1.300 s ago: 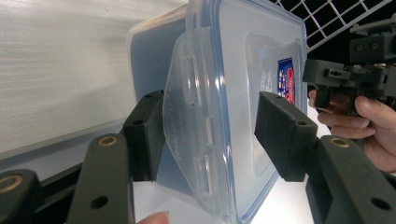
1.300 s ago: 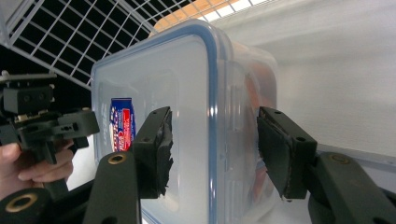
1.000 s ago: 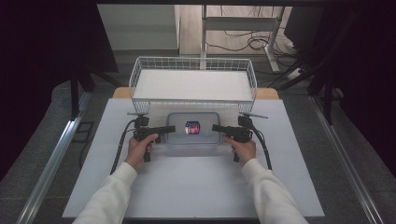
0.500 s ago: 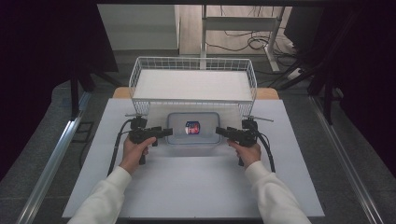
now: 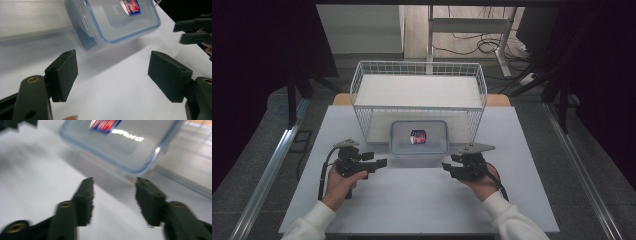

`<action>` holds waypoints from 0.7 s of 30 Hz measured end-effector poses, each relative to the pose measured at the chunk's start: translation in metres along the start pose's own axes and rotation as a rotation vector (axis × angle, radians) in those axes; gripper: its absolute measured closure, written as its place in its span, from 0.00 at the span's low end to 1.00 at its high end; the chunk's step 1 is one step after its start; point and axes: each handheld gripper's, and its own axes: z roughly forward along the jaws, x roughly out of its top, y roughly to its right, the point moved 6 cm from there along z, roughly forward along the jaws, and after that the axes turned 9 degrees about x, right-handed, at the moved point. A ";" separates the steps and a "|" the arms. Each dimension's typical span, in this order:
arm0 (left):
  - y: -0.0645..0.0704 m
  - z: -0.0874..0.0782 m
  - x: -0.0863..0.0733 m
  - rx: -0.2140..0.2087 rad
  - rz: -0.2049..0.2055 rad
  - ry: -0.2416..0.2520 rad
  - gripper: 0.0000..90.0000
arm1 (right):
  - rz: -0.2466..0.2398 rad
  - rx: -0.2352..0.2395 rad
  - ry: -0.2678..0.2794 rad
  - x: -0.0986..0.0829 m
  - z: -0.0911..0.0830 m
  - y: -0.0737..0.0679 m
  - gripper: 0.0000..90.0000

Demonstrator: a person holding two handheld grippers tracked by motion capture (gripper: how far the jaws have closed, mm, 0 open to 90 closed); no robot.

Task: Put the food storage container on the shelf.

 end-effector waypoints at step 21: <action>0.028 -0.030 -0.036 -0.010 0.146 -0.034 0.28 | -0.230 0.002 -0.177 0.003 0.101 -0.036 0.99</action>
